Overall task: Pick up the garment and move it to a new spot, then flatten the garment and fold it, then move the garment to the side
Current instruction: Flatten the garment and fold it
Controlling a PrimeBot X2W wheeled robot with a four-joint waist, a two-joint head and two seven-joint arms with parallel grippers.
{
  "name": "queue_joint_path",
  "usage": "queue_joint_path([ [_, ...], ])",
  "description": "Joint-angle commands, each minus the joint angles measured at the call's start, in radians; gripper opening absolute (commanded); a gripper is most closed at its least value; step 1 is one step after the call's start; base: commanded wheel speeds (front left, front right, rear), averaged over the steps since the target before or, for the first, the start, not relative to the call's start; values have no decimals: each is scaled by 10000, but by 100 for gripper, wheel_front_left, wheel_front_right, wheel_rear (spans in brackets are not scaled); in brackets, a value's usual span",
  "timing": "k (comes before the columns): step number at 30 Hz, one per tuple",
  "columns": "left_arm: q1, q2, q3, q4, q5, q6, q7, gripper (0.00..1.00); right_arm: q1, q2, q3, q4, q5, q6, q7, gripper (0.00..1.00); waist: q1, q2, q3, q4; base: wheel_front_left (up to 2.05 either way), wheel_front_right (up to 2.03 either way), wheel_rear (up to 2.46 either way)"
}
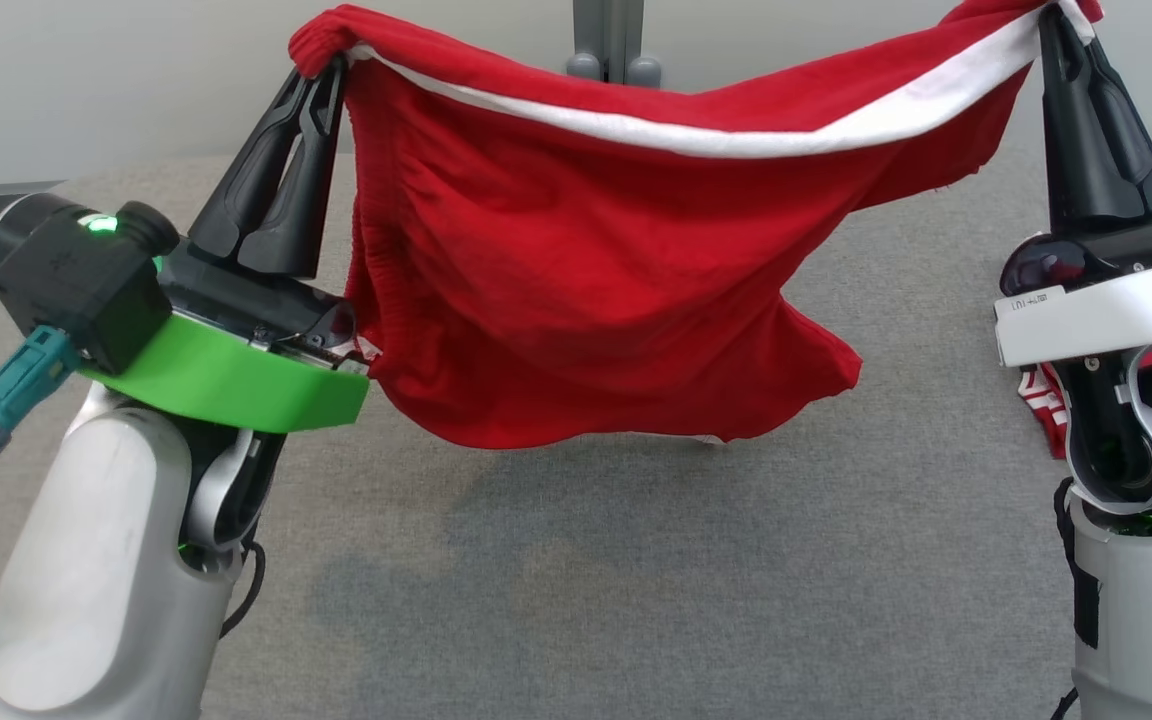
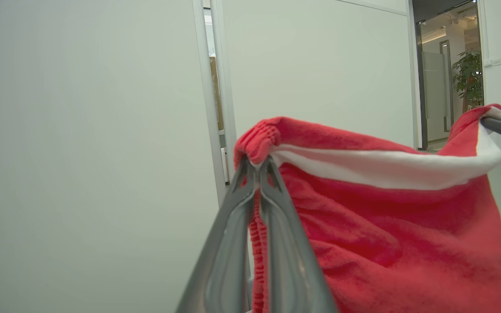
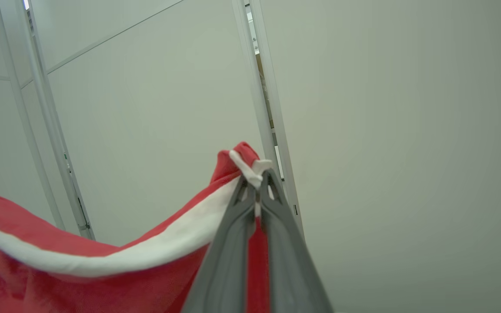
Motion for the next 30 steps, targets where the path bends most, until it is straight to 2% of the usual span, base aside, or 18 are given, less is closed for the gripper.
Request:
queue_joint_path([
  [1,37,186,68,-52,-33,61,171,0,88,-5,-96,-13,52,-15,183,0,0,-1,141,3,0,0,0],
  [6,-632,133,124,310,-775,-51,917,0,-604,-2,-166,395,-148,-15,726,0,0,-1,757,-9,0,0,0],
  [8,-1193,321,71,696,-930,-102,1272,0,-1112,-1,-82,729,-242,-15,909,0,0,-1,1166,-39,0,0,0],
  [10,-1934,653,-138,1160,-557,-162,1459,0,-1815,-7,-6,1183,-358,-15,1030,0,0,-1,1625,-91,0,0,0],
  [16,-4685,1064,-771,2883,-409,-246,1722,0,-4828,-242,504,3084,-836,-15,869,0,0,-1,3152,-346,0,0,0],
  [20,-6797,1200,-873,4330,-228,-258,1263,0,-7114,-297,628,4747,-1418,-12,22,0,0,-1,4079,-650,0,0,0],
  [25,-8876,1041,-976,6202,56,-263,32,0,-9425,-156,303,7050,-2122,-12,-1668,0,0,-1,4873,-917,0,0,0],
  [30,-9520,680,-1407,7814,-525,-251,-1316,0,-10130,-24,-264,9286,-2110,-17,-3033,0,0,-1,5075,-921,0,0,0],
])
